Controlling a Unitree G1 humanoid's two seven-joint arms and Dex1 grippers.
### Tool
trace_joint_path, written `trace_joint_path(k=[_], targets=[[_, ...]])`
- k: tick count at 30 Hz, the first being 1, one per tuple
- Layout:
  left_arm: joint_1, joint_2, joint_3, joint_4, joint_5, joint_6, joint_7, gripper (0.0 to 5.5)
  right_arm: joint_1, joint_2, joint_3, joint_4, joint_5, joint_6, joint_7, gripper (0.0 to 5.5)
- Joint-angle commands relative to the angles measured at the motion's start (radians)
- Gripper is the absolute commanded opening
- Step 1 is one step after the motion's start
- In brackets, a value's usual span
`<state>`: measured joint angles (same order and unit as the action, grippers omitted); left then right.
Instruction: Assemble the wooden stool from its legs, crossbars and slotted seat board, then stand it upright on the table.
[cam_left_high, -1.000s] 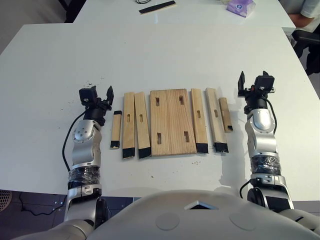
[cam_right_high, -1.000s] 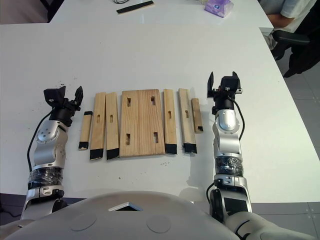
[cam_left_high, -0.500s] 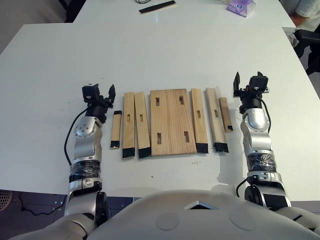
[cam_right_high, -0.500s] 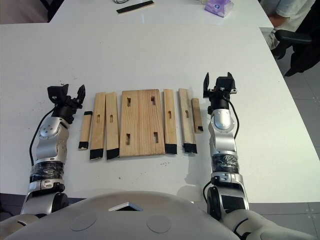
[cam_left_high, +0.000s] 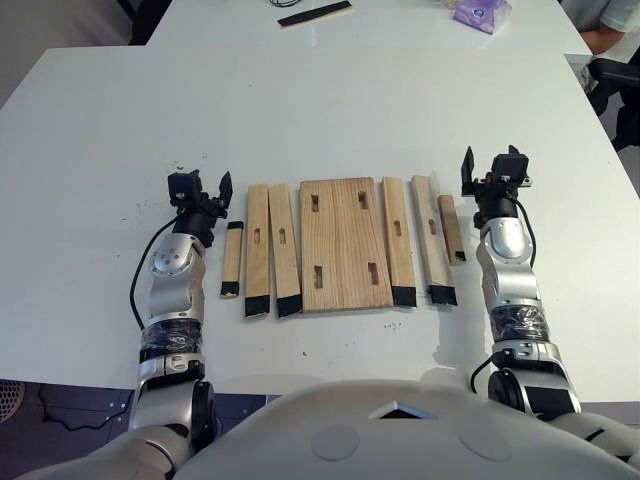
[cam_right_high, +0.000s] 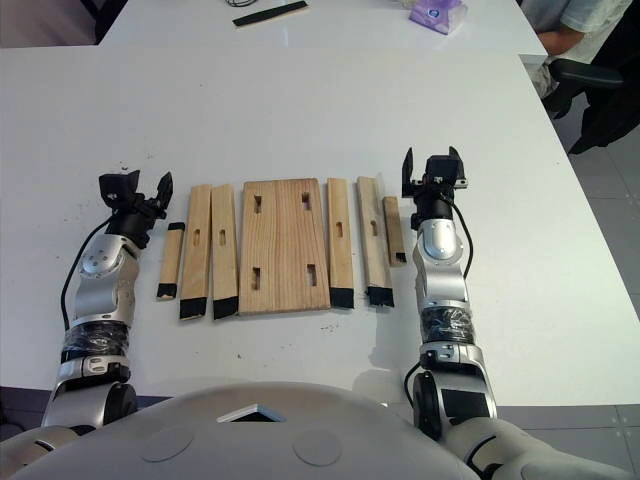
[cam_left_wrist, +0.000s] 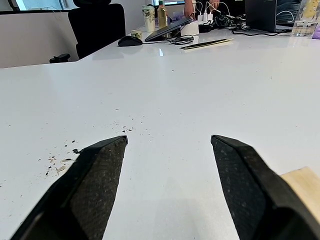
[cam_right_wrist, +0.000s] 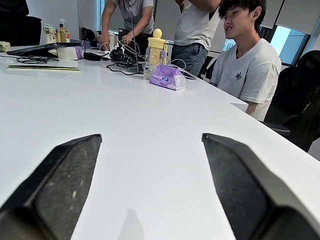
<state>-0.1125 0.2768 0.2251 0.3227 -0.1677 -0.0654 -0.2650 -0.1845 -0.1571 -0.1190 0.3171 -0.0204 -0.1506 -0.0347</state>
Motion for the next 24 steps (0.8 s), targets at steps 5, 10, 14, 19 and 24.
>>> trace_joint_path(k=[5, 10, 14, 19, 24], targets=[[-0.026, 0.02, 0.006, 0.015, -0.002, -0.005, -0.013, 3.11, -0.013, 0.002, -0.001, 0.007, -0.003, -0.006, -0.01, 3.71], [-0.026, 0.02, 0.01, 0.007, -0.007, -0.001, -0.012, 3.11, -0.017, -0.001, -0.003, 0.01, -0.004, -0.006, -0.015, 3.71], [-0.02, 0.021, 0.029, -0.043, -0.04, 0.049, -0.012, 3.11, -0.018, -0.005, -0.006, 0.005, -0.002, -0.007, -0.015, 3.71], [0.018, 0.073, 0.056, -0.187, -0.09, 0.186, -0.036, 3.11, 0.002, -0.011, -0.018, -0.036, 0.002, 0.004, -0.018, 3.71], [0.053, 0.125, 0.073, -0.337, -0.132, 0.352, -0.048, 3.11, 0.035, -0.007, -0.022, -0.05, -0.002, 0.004, -0.028, 3.71]])
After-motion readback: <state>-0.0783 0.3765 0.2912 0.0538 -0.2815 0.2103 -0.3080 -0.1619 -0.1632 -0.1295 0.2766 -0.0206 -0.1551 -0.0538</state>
